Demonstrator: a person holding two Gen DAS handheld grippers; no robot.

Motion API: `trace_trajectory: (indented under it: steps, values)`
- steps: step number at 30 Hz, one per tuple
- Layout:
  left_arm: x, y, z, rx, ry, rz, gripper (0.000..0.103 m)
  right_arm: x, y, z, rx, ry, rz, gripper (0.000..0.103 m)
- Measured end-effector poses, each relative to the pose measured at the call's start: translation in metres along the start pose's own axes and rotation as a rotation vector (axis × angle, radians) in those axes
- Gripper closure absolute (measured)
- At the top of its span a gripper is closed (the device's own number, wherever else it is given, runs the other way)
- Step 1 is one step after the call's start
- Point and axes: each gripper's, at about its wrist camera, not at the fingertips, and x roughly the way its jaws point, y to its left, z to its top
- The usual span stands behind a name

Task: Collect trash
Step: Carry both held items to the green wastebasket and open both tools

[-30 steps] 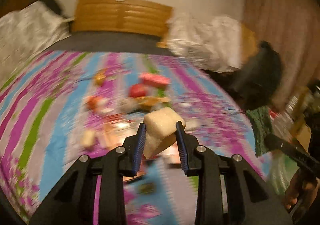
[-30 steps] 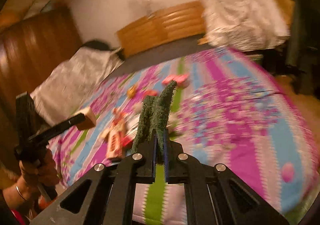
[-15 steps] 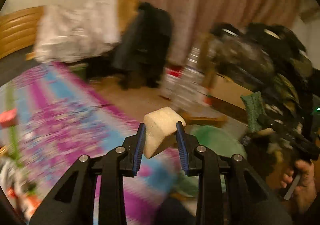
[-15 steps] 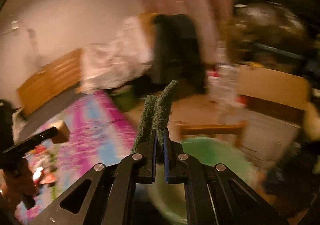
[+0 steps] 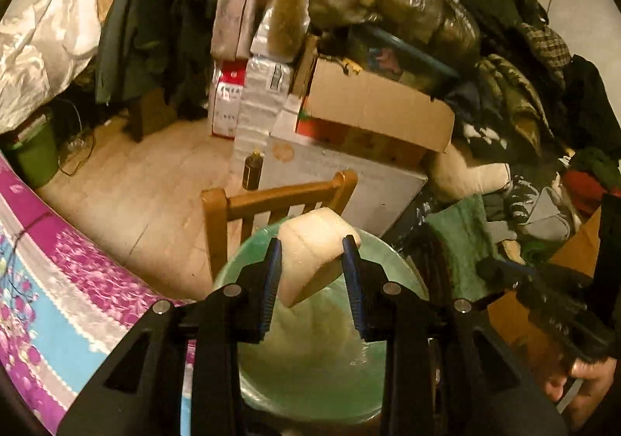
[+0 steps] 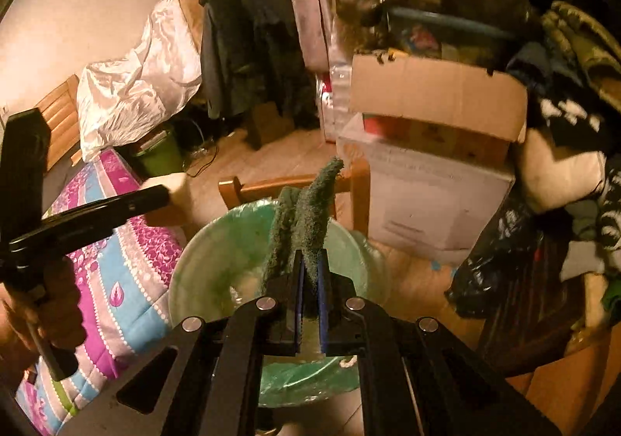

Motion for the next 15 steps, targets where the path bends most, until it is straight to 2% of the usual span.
trace_trajectory:
  steps: [6,7,8,9,10,15]
  values:
    - [0.007,0.004,0.001,-0.004,0.024,0.012,0.069,0.023,0.013,-0.011,-0.003,0.031,0.052,0.096]
    - [0.009,0.006,0.0,-0.01,0.034,0.007,0.059,0.026,0.016,-0.012,-0.013,0.038,0.057,0.093]
    - [0.013,0.009,0.0,-0.025,0.059,-0.005,0.049,0.031,0.02,-0.013,-0.016,0.045,0.045,0.081]
    - [0.013,0.012,-0.001,-0.04,0.067,-0.005,0.032,0.032,0.022,-0.014,-0.012,0.042,0.039,0.068]
    - [0.012,0.014,-0.002,-0.054,0.066,0.0,0.029,0.032,0.022,-0.014,-0.011,0.033,0.041,0.068]
    - [0.002,0.023,-0.006,-0.078,0.047,0.025,0.029,0.032,0.022,-0.012,0.004,0.015,0.031,0.068]
